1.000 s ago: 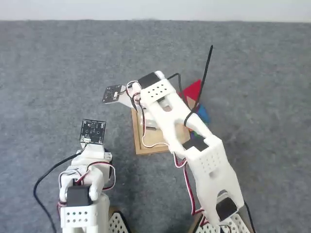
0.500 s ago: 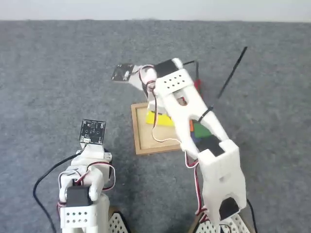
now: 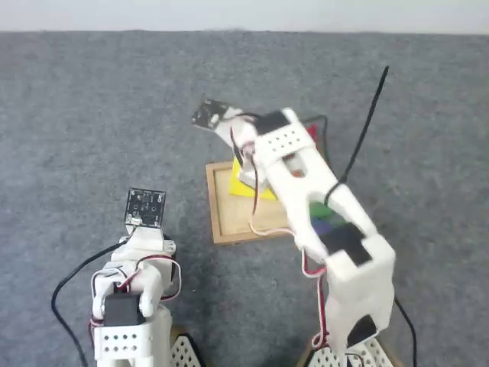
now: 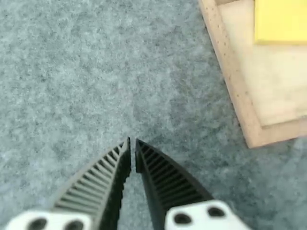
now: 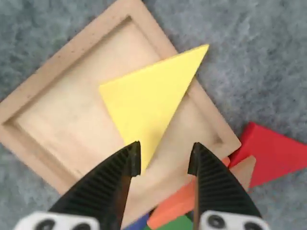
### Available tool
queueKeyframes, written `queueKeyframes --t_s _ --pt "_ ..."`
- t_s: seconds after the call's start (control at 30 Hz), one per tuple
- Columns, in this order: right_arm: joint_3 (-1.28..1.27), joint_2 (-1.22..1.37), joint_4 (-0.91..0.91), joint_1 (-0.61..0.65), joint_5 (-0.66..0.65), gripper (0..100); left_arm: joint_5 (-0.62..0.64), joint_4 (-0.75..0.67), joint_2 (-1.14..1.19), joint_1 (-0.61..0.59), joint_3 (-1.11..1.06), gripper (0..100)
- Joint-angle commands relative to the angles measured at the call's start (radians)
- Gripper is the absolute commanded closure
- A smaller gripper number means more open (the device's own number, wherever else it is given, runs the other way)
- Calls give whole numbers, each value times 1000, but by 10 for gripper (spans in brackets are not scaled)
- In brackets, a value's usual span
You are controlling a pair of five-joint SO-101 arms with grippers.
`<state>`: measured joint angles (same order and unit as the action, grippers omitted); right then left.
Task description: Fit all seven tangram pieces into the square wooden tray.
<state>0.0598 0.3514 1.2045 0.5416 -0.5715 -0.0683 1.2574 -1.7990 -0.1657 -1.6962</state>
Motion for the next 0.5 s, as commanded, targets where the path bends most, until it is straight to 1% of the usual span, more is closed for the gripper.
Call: queueKeyframes --t_s 0.0,0.13,0.37,0.47 --pt "-229 -179 -197 16 52 824 0 3 -17 3 12 979" --pt "-370 -226 -254 21 54 823 0 3 -17 3 12 979" --pt "-414 -225 -268 12 37 823 0 3 -17 3 12 979" --pt "-408 -225 -271 -18 32 823 0 3 -17 3 12 979"
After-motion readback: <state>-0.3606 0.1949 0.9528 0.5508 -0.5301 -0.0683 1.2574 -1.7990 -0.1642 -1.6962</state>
